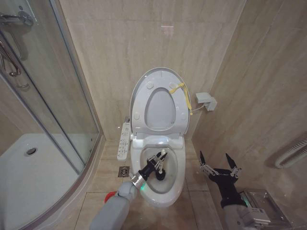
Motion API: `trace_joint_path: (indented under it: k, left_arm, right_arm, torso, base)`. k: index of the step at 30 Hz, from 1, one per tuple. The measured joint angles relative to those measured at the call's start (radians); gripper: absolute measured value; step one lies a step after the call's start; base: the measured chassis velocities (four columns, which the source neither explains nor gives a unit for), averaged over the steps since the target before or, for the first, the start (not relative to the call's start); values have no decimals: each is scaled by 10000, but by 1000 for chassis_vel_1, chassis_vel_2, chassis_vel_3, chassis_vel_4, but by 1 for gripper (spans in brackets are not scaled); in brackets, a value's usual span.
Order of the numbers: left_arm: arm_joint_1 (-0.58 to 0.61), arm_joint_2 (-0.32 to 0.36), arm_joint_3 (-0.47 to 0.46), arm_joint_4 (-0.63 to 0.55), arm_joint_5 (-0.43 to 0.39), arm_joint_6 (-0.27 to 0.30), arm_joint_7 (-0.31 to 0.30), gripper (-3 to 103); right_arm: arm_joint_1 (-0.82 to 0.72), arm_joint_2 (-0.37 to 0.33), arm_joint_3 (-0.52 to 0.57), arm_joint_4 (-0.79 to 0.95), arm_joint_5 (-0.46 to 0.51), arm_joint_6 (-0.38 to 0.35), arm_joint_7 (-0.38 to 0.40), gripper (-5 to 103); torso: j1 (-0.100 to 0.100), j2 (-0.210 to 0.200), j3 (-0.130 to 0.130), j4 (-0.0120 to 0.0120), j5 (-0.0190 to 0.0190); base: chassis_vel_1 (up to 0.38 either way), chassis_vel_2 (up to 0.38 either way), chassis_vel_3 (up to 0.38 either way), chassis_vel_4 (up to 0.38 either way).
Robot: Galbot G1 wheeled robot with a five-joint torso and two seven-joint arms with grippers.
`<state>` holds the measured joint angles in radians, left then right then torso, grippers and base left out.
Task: Open the toilet lid, clean the toilet bowl with a toilet brush, close the toilet lid, and flush.
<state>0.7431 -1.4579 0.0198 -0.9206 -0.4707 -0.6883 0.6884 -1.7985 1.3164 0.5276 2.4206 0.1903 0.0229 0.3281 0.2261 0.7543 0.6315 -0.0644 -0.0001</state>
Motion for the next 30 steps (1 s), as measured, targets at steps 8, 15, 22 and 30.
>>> trace_joint_path:
  k: [8,15,22,30]
  left_arm:
    - [523,192,345,-1150,-2391,689,-1045,21]
    - [1014,191,420,-1662,-2924,978,-1447,21]
    - [1745,827,277,-2392,-2694,1267,-1417,21]
    - [2555,1166,289,-3994,-3892,2052,-2450,21]
  right_arm:
    - [0,0,0,0,0,0,0,100]
    - [0,0,0,0,0,0,0,100]
    - [0,0,0,0,0,0,0,100]
    - [0,0,0,0,0,0,0,100]
  torso:
    - [0,0,0,4,-1]
    - [0,0,-1,1,0]
    - [0,0,-1,6,2]
    - [0,0,-1,3,1]
  base:
    - [0,0,0,0]
    - [0,0,0,0]
    - [0,0,0,0]
    - [0,0,0,0]
